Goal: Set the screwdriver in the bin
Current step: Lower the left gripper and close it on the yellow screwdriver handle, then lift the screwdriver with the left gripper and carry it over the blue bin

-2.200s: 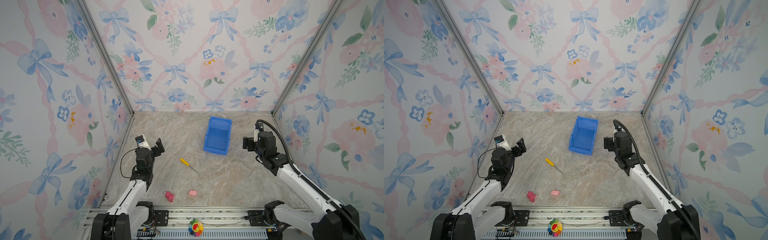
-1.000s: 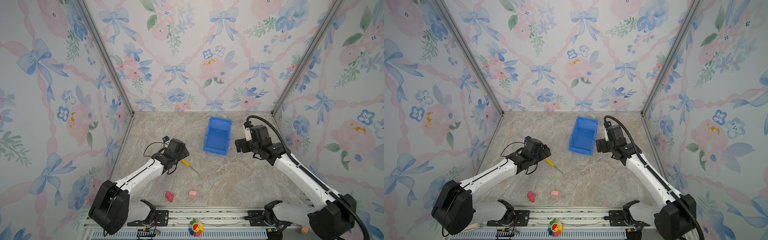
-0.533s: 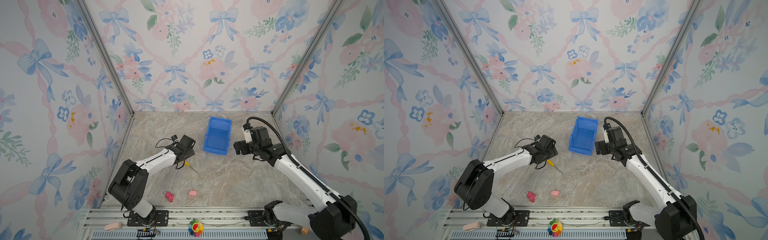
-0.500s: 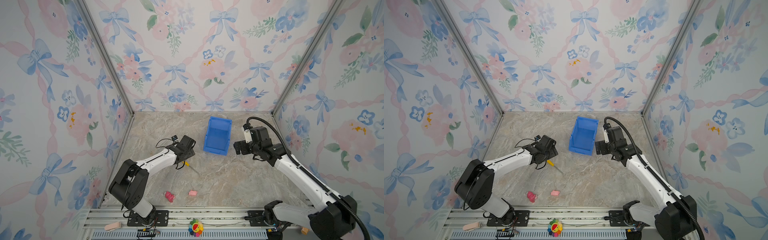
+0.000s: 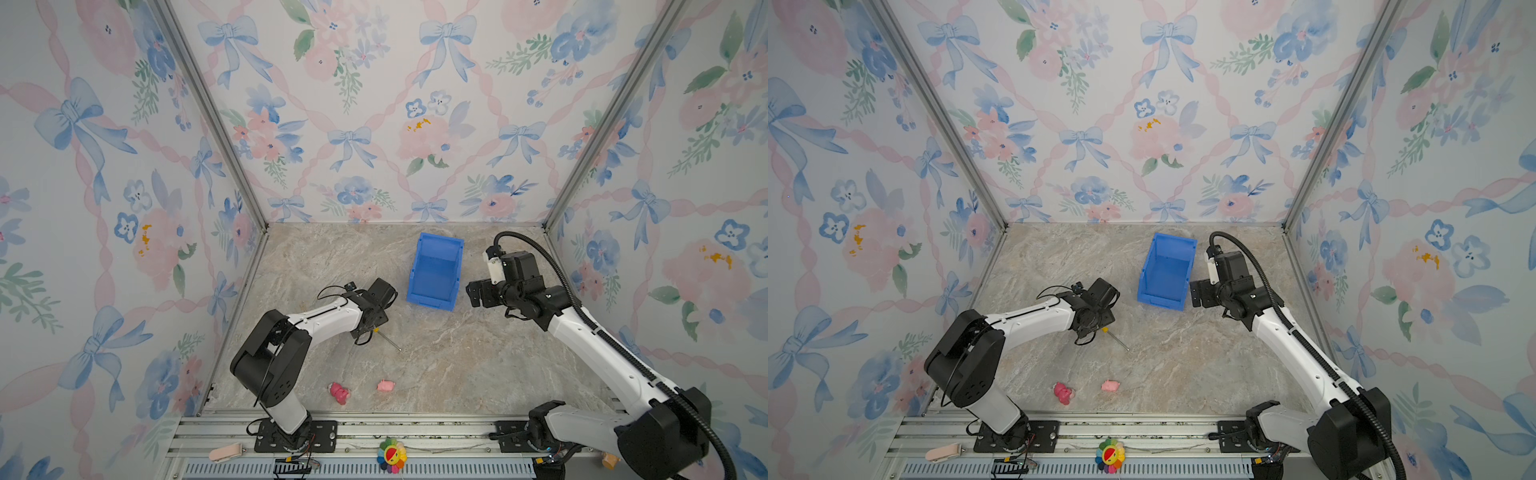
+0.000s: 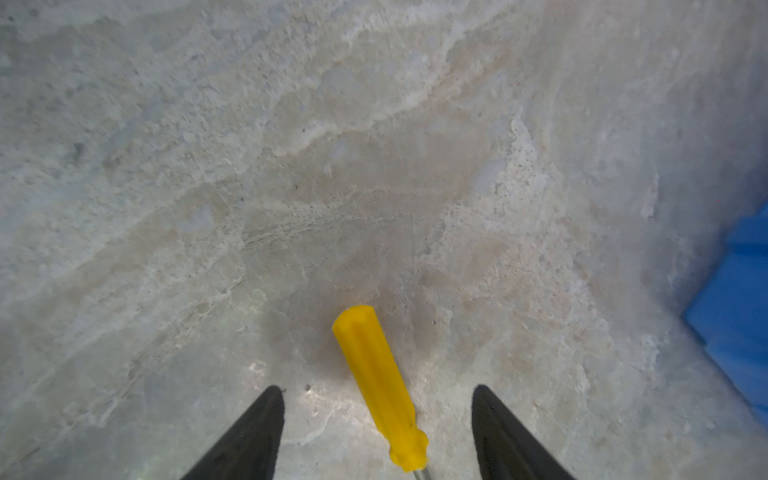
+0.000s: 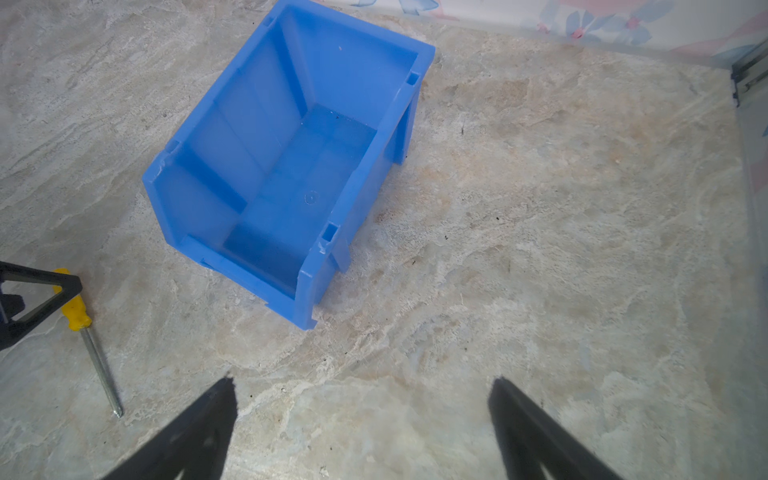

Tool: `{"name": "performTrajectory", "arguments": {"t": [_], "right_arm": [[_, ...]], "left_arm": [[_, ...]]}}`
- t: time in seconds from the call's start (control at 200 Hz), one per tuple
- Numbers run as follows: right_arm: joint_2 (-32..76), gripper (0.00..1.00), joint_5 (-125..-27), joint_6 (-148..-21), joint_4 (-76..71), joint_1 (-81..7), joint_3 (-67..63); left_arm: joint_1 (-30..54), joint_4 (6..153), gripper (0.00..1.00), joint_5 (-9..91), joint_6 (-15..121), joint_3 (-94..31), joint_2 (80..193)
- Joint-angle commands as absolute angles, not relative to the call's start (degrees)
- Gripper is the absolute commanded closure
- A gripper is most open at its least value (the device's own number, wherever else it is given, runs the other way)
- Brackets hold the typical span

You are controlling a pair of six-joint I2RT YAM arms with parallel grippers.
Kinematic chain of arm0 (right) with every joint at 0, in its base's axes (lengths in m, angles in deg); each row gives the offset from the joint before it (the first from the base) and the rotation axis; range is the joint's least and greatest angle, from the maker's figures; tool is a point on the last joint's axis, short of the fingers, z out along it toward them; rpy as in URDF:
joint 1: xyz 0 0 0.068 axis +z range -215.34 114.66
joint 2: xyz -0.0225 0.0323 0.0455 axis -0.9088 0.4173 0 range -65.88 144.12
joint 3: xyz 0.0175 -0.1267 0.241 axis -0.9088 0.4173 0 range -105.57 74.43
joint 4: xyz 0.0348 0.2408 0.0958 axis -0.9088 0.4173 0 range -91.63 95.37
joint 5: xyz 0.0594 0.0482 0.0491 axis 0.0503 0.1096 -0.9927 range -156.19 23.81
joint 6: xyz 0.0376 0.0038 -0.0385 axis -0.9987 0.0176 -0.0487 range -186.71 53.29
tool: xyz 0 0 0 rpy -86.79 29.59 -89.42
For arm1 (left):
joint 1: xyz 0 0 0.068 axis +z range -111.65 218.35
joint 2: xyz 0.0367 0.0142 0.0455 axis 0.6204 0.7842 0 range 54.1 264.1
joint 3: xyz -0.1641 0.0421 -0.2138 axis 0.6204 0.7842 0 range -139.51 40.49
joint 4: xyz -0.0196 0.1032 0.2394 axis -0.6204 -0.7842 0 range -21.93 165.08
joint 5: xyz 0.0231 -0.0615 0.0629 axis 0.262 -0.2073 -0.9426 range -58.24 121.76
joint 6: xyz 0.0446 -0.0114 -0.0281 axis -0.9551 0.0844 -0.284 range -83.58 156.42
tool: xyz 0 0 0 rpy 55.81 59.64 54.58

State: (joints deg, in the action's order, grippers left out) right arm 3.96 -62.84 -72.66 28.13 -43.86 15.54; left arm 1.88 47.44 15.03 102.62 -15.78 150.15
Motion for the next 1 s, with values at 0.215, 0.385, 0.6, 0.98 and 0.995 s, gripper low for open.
{"name": "performTrajectory", "arguments": {"t": [0.215,0.385,0.6,0.98,0.995], "right_arm": [[2.8,0.03,-63.0,-72.5,27.7,-43.4,15.9],[2.6,0.03,-62.5,-72.5,27.7,-43.4,16.1],[2.3,0.03,-62.2,-72.5,27.9,-43.4,15.8],[2.0,0.03,-62.1,-72.8,27.6,-43.3,16.5],[2.0,0.03,-62.1,-72.8,27.6,-43.3,16.4]], "left_arm": [[1.5,45.6,0.4,14.2,102.8,-18.5,155.4],[1.5,45.6,0.53,15.0,102.9,-18.7,156.7],[1.5,45.6,0.66,14.8,102.7,-18.7,156.3],[1.5,45.6,0.92,13.9,100.2,-20.4,155.1],[1.4,45.6,0.93,13.9,100.0,-20.5,155.1]]}}
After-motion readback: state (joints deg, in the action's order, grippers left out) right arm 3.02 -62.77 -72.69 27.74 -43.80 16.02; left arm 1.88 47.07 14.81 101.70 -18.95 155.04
